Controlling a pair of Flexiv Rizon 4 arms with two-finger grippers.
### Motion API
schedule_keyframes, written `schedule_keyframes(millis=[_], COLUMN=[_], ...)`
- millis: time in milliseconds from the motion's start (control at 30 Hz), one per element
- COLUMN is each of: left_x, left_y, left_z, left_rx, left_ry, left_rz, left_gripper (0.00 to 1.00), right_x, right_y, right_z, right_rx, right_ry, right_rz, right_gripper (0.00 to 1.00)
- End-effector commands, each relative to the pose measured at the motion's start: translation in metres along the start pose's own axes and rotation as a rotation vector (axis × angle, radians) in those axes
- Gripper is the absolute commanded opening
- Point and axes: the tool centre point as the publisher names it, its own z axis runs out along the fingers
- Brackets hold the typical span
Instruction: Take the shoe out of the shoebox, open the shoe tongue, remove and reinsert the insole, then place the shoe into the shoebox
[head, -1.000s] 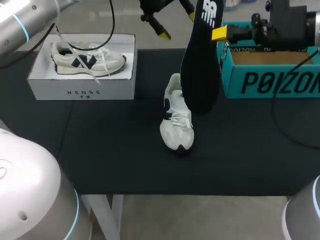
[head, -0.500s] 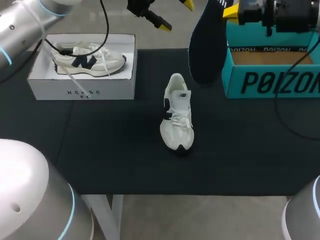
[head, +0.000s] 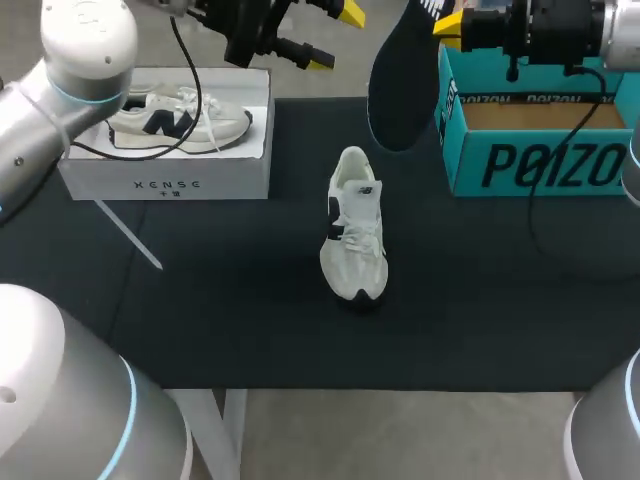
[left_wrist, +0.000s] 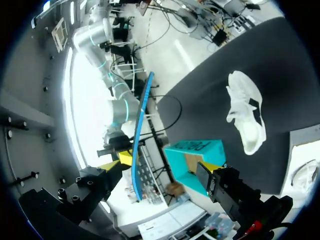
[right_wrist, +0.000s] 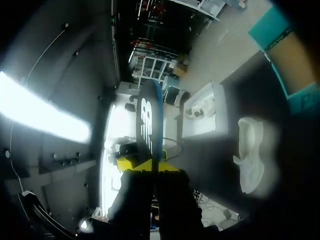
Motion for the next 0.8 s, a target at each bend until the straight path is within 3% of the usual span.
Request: schedule_keyframes(millis=[33,367,533,800], left_x=[0.004,-0.007,-0.005,0.0], left_y=[-0.007,-0.01,-0.013,-0.01], left_z=[0.004,0.017,0.022,0.035], left_rx=[-0.042,-0.016,-0.003,-0.007], left_ry=[-0.129,-0.229,-0.333,-0.394], left_rz=[-0.012,-0.008,-0.009,-0.033], left_gripper=[1.0,1.0,1.0,1.0], right_x=[0.0,-0.001,-0.004,-0.007], right_y=[0.015,0.02,0.021,0.021], right_z=[0.011,0.03,0.04,0.051], right_rx=[0.063,0.142,0.154,0.16], right_ry=[-0.047,-0.11,-0.12,-0.145], right_rz=[0.003,0.029,0.036,0.046], right_gripper=[0.0,0.0,0.0,0.0])
